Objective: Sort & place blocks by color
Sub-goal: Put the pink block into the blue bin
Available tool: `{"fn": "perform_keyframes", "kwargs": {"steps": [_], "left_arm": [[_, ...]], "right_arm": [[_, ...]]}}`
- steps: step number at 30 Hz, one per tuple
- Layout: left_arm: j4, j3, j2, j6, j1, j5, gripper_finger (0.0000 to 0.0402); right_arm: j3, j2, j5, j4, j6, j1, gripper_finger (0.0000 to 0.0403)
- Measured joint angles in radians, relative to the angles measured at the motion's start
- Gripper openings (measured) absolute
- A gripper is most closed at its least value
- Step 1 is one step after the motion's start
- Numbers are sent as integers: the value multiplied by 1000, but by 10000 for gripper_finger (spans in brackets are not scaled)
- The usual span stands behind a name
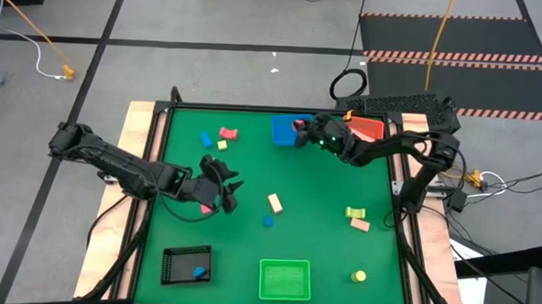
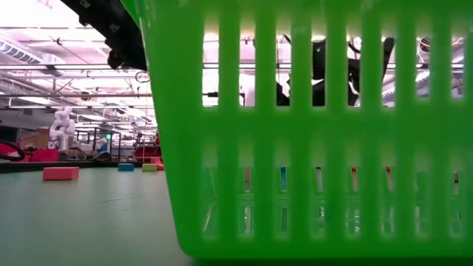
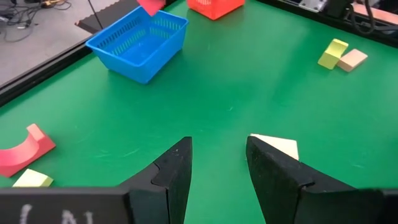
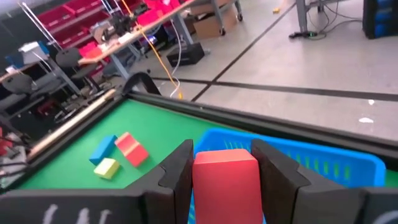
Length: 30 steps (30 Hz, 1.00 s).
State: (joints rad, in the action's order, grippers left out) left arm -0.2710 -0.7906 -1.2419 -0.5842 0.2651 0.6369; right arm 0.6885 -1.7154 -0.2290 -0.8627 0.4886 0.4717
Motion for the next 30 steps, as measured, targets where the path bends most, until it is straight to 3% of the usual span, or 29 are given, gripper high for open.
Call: {"fn": "perform_keyframes", "kwargs": {"steps": [7,21,30], "left_arm": [[-1,0,0,3,-33,0,154],[-83,0,0,-49,-68,-22,154],[-308,0,0,-63,58,-352,154]], "right_arm": [[4,-35,-1,2,-45,0,132],[4,-30,18,1,-90,3,239],[4,104,210,34,-112,-61,256]]}}
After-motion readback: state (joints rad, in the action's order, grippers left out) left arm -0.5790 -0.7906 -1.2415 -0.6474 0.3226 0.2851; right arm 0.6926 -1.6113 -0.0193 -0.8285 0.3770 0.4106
